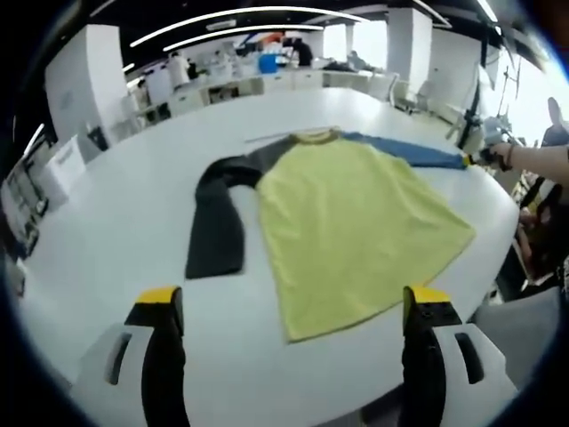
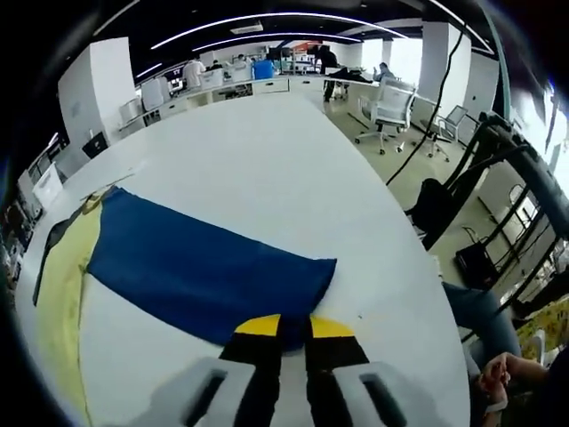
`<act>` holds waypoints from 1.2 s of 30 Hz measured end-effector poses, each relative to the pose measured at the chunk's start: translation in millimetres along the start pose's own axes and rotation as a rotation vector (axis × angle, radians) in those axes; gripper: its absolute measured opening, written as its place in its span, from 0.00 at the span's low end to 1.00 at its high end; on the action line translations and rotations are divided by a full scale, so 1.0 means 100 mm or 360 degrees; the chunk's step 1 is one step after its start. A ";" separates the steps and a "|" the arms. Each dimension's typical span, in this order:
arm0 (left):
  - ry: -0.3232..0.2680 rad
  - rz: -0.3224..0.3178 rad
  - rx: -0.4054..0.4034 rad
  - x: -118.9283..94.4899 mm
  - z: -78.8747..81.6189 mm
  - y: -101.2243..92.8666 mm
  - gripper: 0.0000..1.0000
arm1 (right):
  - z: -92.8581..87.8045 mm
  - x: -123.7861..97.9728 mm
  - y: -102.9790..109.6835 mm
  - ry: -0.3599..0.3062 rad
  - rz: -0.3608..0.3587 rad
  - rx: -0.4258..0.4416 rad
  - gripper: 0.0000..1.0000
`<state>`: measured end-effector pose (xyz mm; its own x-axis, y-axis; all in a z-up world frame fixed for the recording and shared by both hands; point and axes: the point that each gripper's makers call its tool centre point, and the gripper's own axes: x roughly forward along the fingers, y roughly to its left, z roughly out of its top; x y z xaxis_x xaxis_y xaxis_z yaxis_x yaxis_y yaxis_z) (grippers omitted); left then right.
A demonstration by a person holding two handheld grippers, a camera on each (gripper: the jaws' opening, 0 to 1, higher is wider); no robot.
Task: Fold the garment on the visible template until the final outline fits inside the template.
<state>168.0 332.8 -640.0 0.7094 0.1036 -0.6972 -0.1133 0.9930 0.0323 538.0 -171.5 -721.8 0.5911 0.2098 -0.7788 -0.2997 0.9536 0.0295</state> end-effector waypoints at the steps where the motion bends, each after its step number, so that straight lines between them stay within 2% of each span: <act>1: 0.0000 -0.0001 0.0000 0.00 0.00 0.00 0.99 | 0.00 0.00 0.00 0.0003 0.0005 0.0000 0.00; 13: 0.0011 -0.0007 0.0012 -0.02 -0.01 -0.01 0.99 | 0.12 0.05 -0.17 0.0034 -0.0079 -0.0085 0.00; 20: 0.0010 -0.0013 0.0013 -0.03 -0.01 -0.01 0.99 | 0.11 0.05 -0.17 0.0061 -0.0083 -0.0085 0.00; 27: -0.0008 -0.0020 0.0023 -0.04 0.01 -0.01 0.99 | 0.21 -0.06 -0.05 0.0032 -0.0054 -0.0091 0.00; 36: -0.0013 -0.0063 0.0072 -0.03 0.03 -0.02 0.99 | 0.43 -0.17 0.30 0.0001 0.0064 -0.0142 0.00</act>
<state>168.4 330.7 -635.7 0.7184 0.0644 -0.6927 -0.0538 0.9979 0.0371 551.5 -137.5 -681.2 0.5769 0.2478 -0.7784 -0.3887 0.9214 0.0052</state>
